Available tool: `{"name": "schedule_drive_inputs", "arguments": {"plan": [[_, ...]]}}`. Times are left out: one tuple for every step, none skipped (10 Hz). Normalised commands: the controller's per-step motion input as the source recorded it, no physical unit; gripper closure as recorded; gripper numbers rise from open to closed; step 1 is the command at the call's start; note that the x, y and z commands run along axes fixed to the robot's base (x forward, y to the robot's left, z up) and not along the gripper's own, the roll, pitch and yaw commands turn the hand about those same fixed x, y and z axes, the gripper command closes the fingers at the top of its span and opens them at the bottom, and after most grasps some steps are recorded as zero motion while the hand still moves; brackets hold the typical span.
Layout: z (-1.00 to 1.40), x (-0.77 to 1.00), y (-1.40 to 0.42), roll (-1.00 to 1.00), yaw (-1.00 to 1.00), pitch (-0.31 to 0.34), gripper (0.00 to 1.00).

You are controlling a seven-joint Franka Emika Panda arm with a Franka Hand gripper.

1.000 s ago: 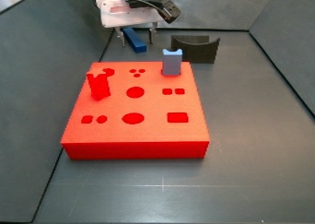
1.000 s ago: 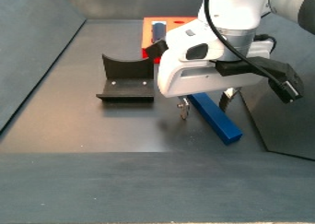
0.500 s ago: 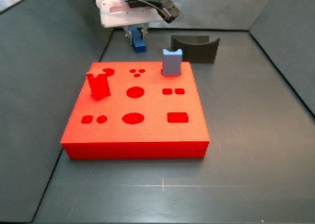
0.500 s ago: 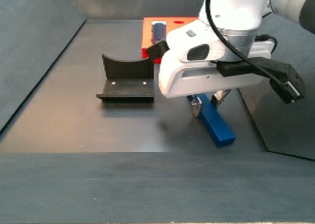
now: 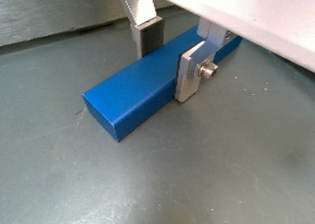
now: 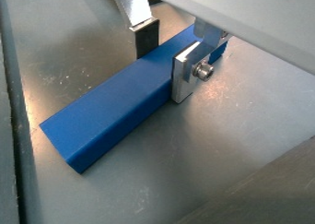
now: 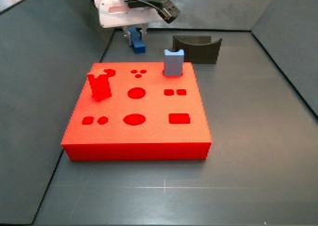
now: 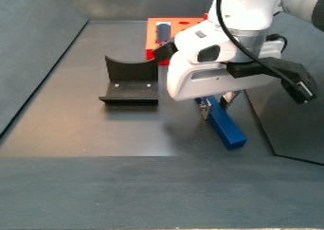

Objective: Pick up the rectangle object. Move up. Place the rectangle object on the fixture. Regrasp the rectangle object. Move to above the board. Insert the rectangle object.
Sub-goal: Pick up the rectangle object, then move up, then place the rectangle object on the fixture.

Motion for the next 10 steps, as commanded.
{"name": "schedule_drive_inputs", "arguments": {"plan": [[0.00, 0.00, 0.00, 0.00, 0.00, 0.000, 1.00], [0.83, 0.00, 0.00, 0.00, 0.00, 0.000, 1.00], [0.82, 0.04, -0.03, 0.00, 0.02, -0.005, 1.00], [0.72, 0.02, -0.04, -0.01, 0.03, 0.017, 1.00], [0.56, 0.00, -0.03, 0.00, 0.03, 0.027, 1.00], [0.41, 0.00, -0.02, 0.00, 0.03, 0.036, 1.00], [0.26, 0.00, -0.01, 0.00, 0.02, 0.038, 1.00], [1.00, 0.00, 0.00, 0.00, 0.00, 0.000, 1.00], [1.00, 0.00, 0.00, 0.00, 0.00, 0.010, 1.00], [1.00, -0.01, 0.00, 0.00, 0.00, 0.018, 1.00]]}}
